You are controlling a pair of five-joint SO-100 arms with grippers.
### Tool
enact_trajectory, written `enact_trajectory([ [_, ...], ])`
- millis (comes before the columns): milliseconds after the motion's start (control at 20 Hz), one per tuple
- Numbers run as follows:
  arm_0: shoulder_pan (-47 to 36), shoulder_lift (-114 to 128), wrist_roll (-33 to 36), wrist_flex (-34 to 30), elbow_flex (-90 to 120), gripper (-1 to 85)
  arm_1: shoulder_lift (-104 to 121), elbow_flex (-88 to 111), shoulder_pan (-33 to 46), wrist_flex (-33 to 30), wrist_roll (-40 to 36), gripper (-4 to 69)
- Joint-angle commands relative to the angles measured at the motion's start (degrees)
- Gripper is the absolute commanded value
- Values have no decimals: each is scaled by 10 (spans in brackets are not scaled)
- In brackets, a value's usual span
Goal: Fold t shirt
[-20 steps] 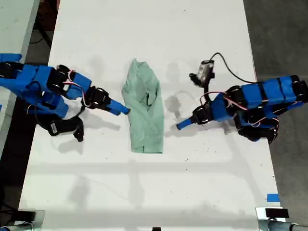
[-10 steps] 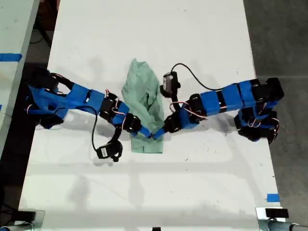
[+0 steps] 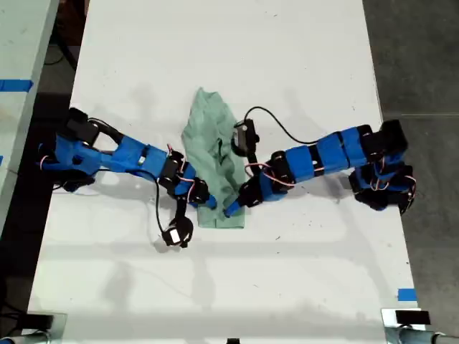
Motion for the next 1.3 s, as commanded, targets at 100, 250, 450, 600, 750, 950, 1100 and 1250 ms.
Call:
enact_trajectory([
  [100,16,-42,-31,-5,-54,-3,-44,-53,-15,-16,11,219],
  [250,13,-33,-23,7,-54,-3,-66,-55,-20,-38,1,29],
  [450,18,-22,-10,9,-62,-3,-97,-79,-33,-60,-19,8],
  [600,18,-18,-4,18,-70,-3,-101,-98,-37,-43,-13,39],
  [750,16,-20,-3,20,-70,-3,-104,-161,-48,27,-6,308],
  [950,13,-21,1,20,-73,-3,-112,-173,-53,22,-5,333],
  [1100,15,-21,1,20,-74,-3,-145,-171,-51,-10,-3,309],
  [1250,18,-19,3,21,-74,-3,-187,-183,-50,-24,-1,2],
])
